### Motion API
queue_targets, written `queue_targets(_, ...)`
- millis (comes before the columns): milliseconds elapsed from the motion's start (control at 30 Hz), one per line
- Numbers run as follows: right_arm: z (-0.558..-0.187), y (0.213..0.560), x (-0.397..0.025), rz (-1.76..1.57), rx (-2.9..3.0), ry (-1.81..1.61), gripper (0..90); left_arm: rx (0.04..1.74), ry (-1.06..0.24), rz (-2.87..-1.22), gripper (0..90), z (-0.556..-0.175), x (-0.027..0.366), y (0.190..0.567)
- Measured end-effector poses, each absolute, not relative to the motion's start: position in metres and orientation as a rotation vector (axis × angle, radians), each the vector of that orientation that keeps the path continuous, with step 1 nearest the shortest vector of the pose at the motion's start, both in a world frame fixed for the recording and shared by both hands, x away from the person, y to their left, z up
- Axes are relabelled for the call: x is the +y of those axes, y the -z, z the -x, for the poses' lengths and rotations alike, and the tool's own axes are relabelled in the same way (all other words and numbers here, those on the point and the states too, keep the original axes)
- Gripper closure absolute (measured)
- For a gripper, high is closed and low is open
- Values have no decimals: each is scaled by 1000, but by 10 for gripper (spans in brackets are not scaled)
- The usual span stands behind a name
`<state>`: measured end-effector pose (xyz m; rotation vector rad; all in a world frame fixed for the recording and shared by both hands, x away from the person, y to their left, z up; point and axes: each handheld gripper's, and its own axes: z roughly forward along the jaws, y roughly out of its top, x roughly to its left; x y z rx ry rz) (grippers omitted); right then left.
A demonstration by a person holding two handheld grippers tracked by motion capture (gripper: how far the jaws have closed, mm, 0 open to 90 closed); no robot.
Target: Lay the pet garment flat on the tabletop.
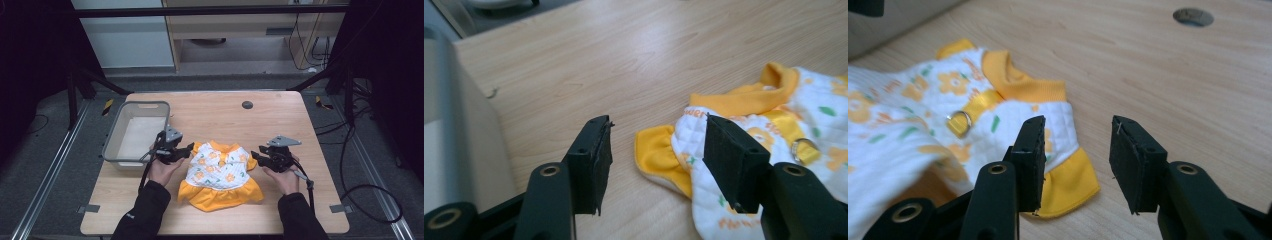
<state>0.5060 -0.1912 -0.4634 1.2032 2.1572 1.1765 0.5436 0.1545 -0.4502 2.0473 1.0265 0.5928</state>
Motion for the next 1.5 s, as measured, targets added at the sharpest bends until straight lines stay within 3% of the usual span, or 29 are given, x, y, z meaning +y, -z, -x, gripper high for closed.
queue_targets(267, -516, 490, -183, -1217, 2253, -1060, 577, 1077, -540, -2107, 454, -575, 139, 491)
queue_targets(433, -517, 500, -181, -1215, 2274, -1017, 587, 1076, -499, -2098, 474, -577, 141, 497)
queue_targets(667, -516, 501, -179, -1208, 2270, -985, 695, 1101, -400, -2031, 657, -575, 143, 502)
queue_targets(833, -514, 501, -173, -1183, 2291, -981, 850, 1099, -412, -2061, 822, -572, 139, 501)
queue_targets(1100, -514, 497, -174, -1199, 2287, -1022, 877, 1106, -443, -2055, 871, -565, 139, 499)
queue_targets(1333, -505, 462, -175, -1111, 2204, -1209, 880, 1020, -492, -1936, 878, -549, 151, 458)
queue_targets(1500, -505, 432, -166, -1000, 2125, -1266, 880, 908, -633, -1873, 878, -539, 148, 414)
